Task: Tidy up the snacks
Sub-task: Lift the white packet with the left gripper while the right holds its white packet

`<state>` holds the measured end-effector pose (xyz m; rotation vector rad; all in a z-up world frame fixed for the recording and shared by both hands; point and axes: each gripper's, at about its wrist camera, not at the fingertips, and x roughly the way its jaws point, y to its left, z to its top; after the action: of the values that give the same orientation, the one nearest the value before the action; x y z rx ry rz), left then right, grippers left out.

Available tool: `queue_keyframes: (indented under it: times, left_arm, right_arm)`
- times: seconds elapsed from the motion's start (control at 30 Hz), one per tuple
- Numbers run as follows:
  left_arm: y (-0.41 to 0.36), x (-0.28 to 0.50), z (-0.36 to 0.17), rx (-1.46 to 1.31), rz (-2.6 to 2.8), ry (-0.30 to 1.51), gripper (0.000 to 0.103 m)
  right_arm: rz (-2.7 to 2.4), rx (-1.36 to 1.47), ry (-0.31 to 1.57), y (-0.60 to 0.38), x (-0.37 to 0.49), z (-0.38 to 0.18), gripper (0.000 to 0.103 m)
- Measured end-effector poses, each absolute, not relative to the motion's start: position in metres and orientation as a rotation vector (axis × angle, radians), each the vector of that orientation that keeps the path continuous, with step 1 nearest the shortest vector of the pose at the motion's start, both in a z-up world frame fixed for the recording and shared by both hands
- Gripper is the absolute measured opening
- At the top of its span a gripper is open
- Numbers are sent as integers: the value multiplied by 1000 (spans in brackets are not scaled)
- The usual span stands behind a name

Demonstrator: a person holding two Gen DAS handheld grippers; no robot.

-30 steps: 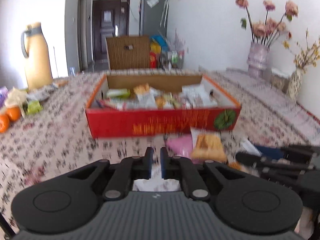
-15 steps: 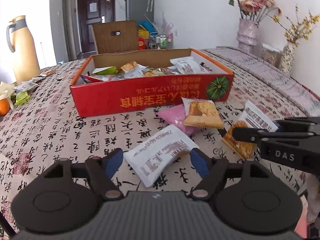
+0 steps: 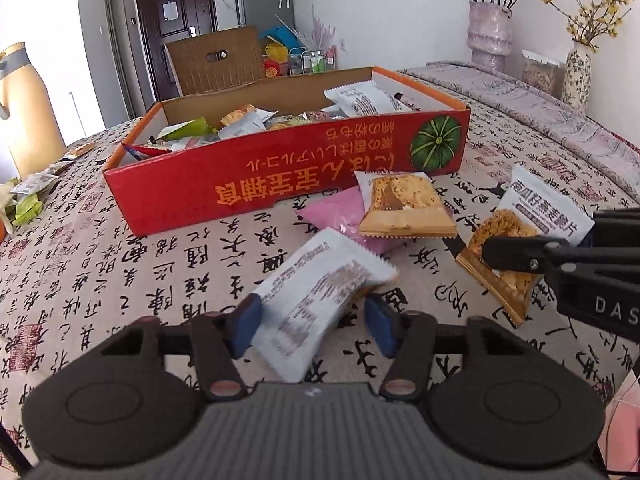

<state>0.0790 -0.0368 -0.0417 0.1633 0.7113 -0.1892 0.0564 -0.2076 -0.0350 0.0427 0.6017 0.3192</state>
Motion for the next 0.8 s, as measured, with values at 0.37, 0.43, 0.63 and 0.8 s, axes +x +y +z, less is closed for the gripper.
queue_keyframes:
  times: [0.37, 0.43, 0.63, 0.8]
  left_arm:
    - [-30, 74, -34, 129, -200, 687, 17]
    - [-29, 71, -31, 125, -198, 677, 14]
    - [-27, 65, -24, 115, -198, 649, 11]
    - [-26, 61, -15, 107, -201, 621, 6]
  right_arm:
    - [321, 44, 596, -208, 54, -34, 15]
    - [320, 43, 593, -208, 53, -33, 15]
    - [318, 40, 582, -207, 49, -30, 15]
    - [319, 35, 570, -206, 47, -26, 15]
